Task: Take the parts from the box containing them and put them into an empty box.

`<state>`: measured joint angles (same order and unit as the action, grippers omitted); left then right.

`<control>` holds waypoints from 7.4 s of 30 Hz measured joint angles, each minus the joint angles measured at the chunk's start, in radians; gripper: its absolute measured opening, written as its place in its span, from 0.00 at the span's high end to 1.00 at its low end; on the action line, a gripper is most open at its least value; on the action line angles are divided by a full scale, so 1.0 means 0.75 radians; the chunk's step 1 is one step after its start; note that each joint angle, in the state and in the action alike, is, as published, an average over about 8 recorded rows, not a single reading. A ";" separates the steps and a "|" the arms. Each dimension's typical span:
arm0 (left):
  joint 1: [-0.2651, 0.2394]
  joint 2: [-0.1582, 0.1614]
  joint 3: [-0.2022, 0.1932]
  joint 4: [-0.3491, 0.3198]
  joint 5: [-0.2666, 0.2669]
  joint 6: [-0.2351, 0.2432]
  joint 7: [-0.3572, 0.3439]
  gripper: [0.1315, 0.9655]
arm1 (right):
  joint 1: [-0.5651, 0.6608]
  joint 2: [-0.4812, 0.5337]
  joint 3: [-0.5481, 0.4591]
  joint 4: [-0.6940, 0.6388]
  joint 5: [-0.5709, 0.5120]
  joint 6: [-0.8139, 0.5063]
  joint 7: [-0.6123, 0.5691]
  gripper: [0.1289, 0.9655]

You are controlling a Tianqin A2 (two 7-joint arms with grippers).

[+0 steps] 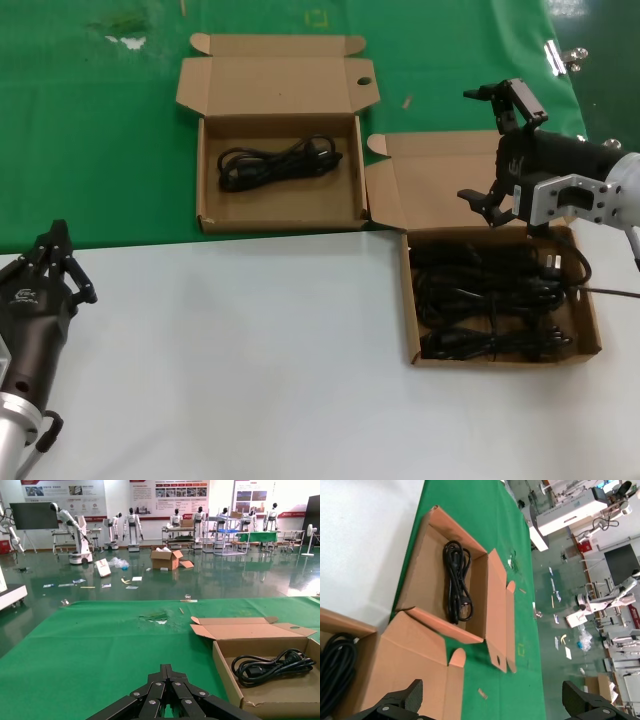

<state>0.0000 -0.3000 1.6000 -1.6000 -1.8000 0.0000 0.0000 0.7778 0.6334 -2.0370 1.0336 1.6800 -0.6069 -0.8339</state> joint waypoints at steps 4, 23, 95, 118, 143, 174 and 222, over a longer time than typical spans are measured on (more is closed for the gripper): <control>0.000 0.000 0.000 0.000 0.000 0.000 0.000 0.99 | -0.027 0.008 0.020 0.021 0.000 -0.003 0.008 0.00; 0.000 0.000 0.000 0.000 0.000 0.000 0.000 0.85 | -0.233 -0.083 0.135 0.171 0.032 0.161 0.232 0.00; 0.000 0.000 0.000 0.000 0.000 0.000 0.000 0.00 | -1.003 -0.429 0.564 0.731 0.155 0.782 1.075 0.00; 0.000 0.000 0.000 0.000 0.000 0.000 0.000 0.00 | -1.003 -0.429 0.564 0.731 0.155 0.782 1.075 0.00; 0.000 0.000 0.000 0.000 0.000 0.000 0.000 0.00 | -1.003 -0.429 0.564 0.731 0.155 0.782 1.075 0.00; 0.000 0.000 0.000 0.000 0.000 0.000 0.000 0.00 | -1.003 -0.429 0.564 0.731 0.155 0.782 1.075 0.00; 0.000 0.000 0.000 0.000 0.000 0.000 0.000 0.00 | -1.003 -0.429 0.564 0.730 0.155 0.782 1.075 0.00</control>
<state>0.0000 -0.3000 1.6000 -1.6000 -1.8000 0.0000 0.0000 0.0255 0.3115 -1.6142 1.5815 1.7960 -0.0205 -0.0279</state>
